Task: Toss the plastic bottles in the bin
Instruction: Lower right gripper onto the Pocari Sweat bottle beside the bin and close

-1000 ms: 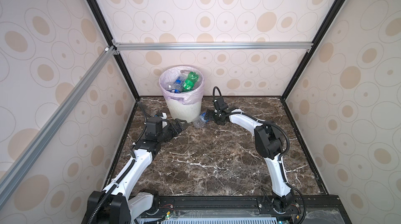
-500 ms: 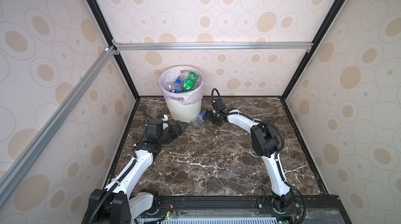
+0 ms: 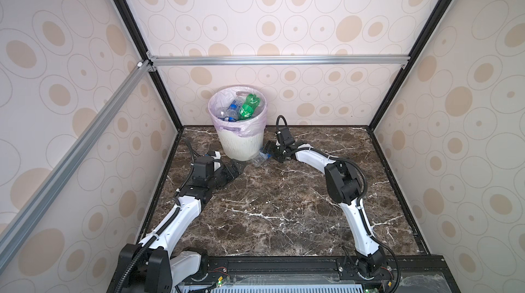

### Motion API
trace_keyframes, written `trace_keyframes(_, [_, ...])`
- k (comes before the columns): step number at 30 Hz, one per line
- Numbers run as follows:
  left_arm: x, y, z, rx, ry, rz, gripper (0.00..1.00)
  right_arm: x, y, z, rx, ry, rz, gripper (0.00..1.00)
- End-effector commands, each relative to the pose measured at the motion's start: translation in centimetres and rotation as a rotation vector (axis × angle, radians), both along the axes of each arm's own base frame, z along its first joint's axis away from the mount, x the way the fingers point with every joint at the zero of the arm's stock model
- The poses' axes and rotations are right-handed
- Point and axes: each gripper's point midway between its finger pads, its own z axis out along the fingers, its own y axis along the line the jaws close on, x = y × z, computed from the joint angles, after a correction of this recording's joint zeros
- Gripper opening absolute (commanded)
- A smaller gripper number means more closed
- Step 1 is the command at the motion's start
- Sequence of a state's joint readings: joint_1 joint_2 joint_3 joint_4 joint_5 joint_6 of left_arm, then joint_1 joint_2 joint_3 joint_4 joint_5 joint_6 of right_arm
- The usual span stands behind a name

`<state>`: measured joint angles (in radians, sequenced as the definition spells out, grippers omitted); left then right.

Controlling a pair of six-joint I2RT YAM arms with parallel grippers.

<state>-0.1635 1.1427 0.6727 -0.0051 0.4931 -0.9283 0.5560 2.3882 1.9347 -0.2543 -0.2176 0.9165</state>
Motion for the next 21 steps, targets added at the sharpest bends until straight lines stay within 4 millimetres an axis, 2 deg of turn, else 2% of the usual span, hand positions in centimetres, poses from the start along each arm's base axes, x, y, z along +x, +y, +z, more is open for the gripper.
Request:
trace_keyframes(1, [0.3,-0.09,0.31,-0.007,-0.016,-0.005,0.99,-0.6,0.21,-2.33,-0.013,0.059,-0.006,0.75])
trace_keyframes(7, [0.21,-0.1,-0.15,-0.003,-0.006,-0.007,0.99,-0.59,0.39,-2.88,-0.01,0.069,-0.002,0.68])
trace_keyframes(15, [0.07,-0.07,-0.3,-0.001,-0.001,-0.008,0.99,0.16,0.97,-2.37,0.039,0.067,-0.035,0.78])
trace_keyframes(18, [-0.03,-0.07,-0.43,-0.002,0.001,-0.009,0.99,0.21,0.79,-2.69,0.029,0.07,-0.043,0.79])
trace_keyframes(21, [-0.09,-0.04,-0.68,0.0,0.005,-0.009,0.99,-0.08,0.65,-3.29,0.017,0.085,-0.042,0.72])
